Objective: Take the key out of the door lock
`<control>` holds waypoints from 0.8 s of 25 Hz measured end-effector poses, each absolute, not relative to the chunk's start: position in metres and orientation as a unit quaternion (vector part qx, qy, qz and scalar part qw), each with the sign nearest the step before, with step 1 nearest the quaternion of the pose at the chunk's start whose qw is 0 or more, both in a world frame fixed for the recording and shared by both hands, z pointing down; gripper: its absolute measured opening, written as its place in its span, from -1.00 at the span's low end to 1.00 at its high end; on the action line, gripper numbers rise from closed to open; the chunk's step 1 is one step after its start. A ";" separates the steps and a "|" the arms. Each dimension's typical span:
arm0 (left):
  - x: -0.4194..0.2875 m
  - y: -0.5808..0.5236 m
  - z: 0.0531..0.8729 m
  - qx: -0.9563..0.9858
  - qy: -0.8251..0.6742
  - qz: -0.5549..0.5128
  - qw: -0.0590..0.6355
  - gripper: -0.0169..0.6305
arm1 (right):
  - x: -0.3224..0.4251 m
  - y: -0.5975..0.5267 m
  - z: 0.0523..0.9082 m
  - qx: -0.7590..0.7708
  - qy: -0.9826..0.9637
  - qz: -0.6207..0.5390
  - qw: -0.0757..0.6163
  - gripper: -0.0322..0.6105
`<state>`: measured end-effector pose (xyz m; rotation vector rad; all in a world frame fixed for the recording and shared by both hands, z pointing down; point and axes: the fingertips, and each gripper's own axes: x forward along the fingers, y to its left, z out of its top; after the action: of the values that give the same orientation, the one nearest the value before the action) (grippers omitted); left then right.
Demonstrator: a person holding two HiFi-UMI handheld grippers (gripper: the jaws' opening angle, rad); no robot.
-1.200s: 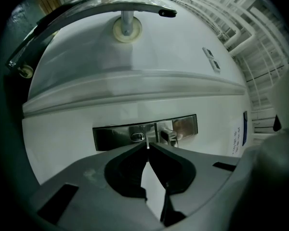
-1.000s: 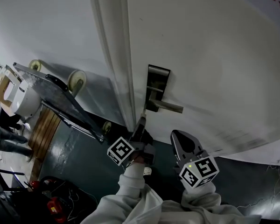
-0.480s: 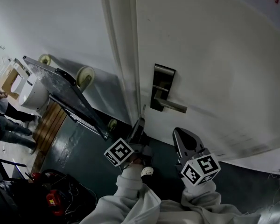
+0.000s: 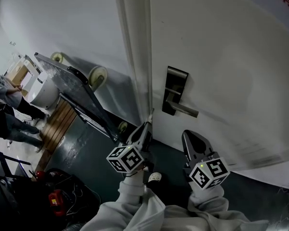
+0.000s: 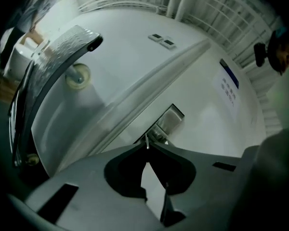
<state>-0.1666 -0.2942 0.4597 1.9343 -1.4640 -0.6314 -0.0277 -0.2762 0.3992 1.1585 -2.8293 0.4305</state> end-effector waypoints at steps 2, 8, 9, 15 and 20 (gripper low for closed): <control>-0.164 -0.290 0.452 0.749 -0.563 -0.208 0.283 -0.87 | -0.026 -0.278 0.397 0.375 -0.916 0.139 0.024 -0.74; -0.157 -0.275 0.425 0.788 -0.579 -0.107 0.180 -0.87 | -0.020 -0.284 0.393 0.376 -0.916 0.139 0.018 -0.74; -0.155 -0.273 0.421 0.793 -0.579 -0.093 0.165 -0.87 | -0.018 -0.285 0.392 0.377 -0.915 0.138 0.017 -0.74; -0.147 -0.251 0.389 0.807 -0.584 -0.026 0.079 -0.87 | -0.007 -0.286 0.385 0.383 -0.915 0.127 0.010 -0.74; -0.137 -0.238 0.372 0.813 -0.581 0.026 0.016 -0.87 | 0.001 -0.280 0.376 0.384 -0.915 0.121 0.001 -0.74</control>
<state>-0.1366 -0.2381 0.3725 2.5285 -1.8071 0.0815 0.0011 -0.2801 0.3761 1.2069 -2.8728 0.3798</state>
